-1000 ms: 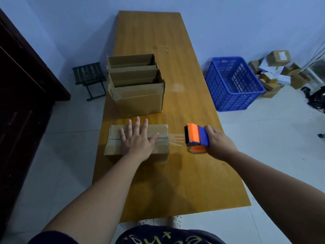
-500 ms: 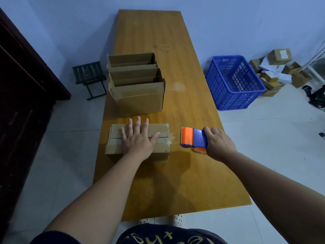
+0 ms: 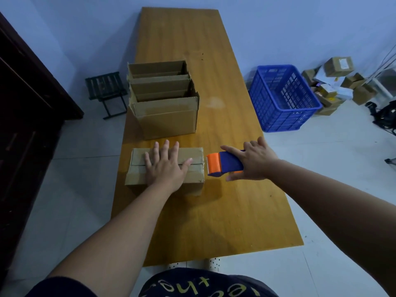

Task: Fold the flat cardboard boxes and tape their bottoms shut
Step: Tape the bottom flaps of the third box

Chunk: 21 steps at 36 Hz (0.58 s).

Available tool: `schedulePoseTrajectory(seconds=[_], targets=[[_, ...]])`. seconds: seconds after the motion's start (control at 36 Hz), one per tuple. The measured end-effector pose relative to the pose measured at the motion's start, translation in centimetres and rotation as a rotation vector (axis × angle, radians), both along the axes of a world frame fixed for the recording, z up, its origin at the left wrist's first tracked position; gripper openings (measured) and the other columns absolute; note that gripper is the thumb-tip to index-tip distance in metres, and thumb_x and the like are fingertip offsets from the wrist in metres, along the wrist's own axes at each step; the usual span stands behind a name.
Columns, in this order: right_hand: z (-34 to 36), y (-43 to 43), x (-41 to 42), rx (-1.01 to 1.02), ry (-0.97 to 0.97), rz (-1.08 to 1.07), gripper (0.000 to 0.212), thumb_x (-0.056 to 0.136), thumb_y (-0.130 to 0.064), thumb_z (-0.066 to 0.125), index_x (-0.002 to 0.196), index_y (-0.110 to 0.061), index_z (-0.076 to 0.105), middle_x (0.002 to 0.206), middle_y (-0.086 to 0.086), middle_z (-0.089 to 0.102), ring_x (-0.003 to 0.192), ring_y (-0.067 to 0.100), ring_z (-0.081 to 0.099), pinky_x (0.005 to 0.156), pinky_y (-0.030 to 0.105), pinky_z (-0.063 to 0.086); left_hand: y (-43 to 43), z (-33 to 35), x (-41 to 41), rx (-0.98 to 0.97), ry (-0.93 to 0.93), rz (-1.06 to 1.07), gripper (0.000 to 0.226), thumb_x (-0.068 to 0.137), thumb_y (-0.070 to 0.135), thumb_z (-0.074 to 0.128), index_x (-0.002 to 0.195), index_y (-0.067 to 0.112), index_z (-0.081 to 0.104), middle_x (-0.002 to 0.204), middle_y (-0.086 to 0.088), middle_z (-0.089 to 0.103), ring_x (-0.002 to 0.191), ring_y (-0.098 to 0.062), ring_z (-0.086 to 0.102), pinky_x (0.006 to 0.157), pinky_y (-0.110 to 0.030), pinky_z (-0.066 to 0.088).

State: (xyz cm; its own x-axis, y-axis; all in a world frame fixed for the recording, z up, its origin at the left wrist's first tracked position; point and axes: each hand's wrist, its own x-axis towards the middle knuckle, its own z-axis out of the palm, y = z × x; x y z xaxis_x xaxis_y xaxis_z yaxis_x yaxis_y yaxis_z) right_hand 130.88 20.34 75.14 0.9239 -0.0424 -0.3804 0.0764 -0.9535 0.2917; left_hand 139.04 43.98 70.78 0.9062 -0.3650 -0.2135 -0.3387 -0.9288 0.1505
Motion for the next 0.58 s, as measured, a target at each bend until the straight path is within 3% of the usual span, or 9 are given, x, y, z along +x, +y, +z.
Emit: schedulePoseTrajectory(seconds=[0.11, 0.22, 0.33, 0.47, 0.58], targets=[[1.6, 0.9, 1.5, 0.109, 0.073, -0.093, 0.096, 0.066, -0.090, 0.001, 0.144, -0.040, 0.024, 0.112, 0.009, 0.051, 0.113, 0.029, 0.045, 0.102, 0.047, 0.022, 0.0, 0.1, 0.0, 0.000, -0.008, -0.008, 0.073, 0.091, 0.069, 0.012, 0.152, 0.032, 0.002, 0.161, 0.001, -0.001, 0.147, -0.025, -0.011, 0.115, -0.052, -0.007], [2.5, 1.5, 3.0, 0.164, 0.176, -0.152, 0.067, 0.085, -0.079, 0.019, 0.122, -0.032, 0.047, 0.090, -0.002, 0.060, 0.094, 0.021, 0.053, 0.096, 0.044, 0.026, 0.1, 0.0, 0.0, -0.009, -0.017, -0.012, 0.073, 0.091, 0.069, 0.013, 0.152, 0.032, 0.004, 0.161, 0.001, 0.001, 0.147, -0.025, -0.010, 0.115, -0.052, -0.007], [3.3, 1.9, 3.8, 0.352, 0.306, -0.335, 0.062, 0.086, -0.073, 0.044, 0.130, -0.029, 0.047, 0.103, -0.002, 0.059, 0.093, 0.020, 0.056, 0.077, 0.032, 0.042, 0.0, -0.1, 0.0, -0.009, -0.024, -0.007, 0.072, 0.091, 0.069, 0.014, 0.152, 0.031, 0.005, 0.161, 0.000, 0.002, 0.147, -0.025, -0.010, 0.115, -0.052, -0.007], [3.0, 1.9, 5.4, 0.460, 0.401, -0.389, 0.062, 0.088, -0.058, 0.058, 0.141, -0.031, 0.041, 0.128, 0.001, 0.054, 0.103, 0.022, 0.051, 0.081, 0.033, 0.043, 0.0, -0.2, 0.0, -0.010, -0.022, -0.006, 0.071, 0.092, 0.068, 0.015, 0.152, 0.031, 0.006, 0.161, 0.000, 0.003, 0.147, -0.026, -0.010, 0.116, -0.053, -0.005], [3.3, 2.6, 6.9, 0.451, 0.483, -0.376, 0.055, 0.087, -0.050, 0.062, 0.134, -0.026, 0.049, 0.121, 0.001, 0.057, 0.098, 0.022, 0.055, 0.072, 0.032, 0.044, -0.1, 0.2, 0.1, -0.002, 0.027, -0.010, 0.084, 0.083, 0.078, 0.010, 0.152, 0.031, 0.004, 0.161, 0.001, 0.000, 0.147, -0.026, -0.011, 0.114, -0.054, -0.008]])
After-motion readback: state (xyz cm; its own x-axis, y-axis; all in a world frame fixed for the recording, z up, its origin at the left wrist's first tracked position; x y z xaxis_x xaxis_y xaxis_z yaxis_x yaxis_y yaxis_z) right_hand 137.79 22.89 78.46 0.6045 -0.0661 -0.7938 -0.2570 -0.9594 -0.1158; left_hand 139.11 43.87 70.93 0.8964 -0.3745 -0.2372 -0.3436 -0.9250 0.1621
